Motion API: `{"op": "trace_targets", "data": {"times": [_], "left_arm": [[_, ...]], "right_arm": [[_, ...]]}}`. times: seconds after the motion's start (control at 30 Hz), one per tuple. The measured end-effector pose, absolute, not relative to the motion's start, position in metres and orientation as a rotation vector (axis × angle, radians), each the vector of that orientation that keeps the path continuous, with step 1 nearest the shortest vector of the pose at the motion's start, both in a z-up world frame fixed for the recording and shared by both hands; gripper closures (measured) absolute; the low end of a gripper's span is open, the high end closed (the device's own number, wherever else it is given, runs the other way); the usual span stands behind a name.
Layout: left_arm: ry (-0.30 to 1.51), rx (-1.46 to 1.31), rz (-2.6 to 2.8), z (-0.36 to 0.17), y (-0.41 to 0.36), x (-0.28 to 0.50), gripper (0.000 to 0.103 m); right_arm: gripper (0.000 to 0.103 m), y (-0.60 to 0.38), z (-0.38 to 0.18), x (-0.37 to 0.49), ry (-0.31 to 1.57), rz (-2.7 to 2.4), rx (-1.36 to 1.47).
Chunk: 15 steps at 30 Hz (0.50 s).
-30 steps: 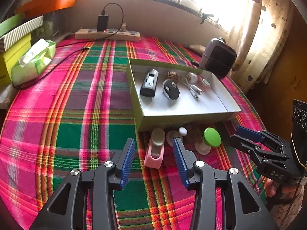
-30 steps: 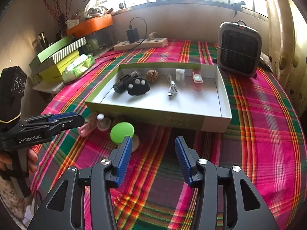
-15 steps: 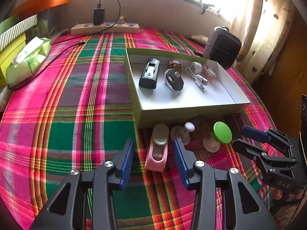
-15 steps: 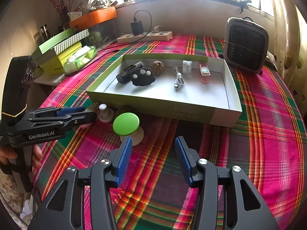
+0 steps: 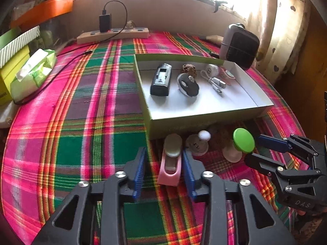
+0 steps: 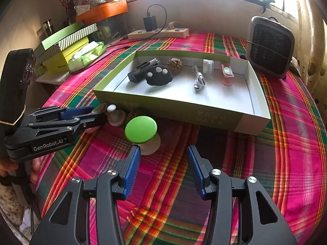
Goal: Organize objects
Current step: 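Grasp the pink-and-white oval holder with the left tool while the right grasps the green round-topped knob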
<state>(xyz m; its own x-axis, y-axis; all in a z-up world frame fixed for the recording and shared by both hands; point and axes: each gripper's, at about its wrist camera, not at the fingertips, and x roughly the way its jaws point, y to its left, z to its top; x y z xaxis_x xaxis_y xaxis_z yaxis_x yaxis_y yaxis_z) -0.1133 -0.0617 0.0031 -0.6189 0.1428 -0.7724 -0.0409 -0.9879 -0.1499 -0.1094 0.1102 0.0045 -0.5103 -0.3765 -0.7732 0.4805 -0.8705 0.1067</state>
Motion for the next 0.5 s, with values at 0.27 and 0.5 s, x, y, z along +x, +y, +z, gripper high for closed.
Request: {"op": "trace_targets", "data": {"times": [0.27,0.5], "left_arm": [[-0.232,-1.309,2.739,0.002,-0.071,-0.109,0.087],[-0.250,-1.299,2.744,0.002,-0.076,-0.105,0.087]], "right_arm": [[0.055,0.097,0.001,-0.112,0.203,-2.339,1.175],[0.055,0.084,-0.001,-0.117,0.255,-2.351,1.163]]}}
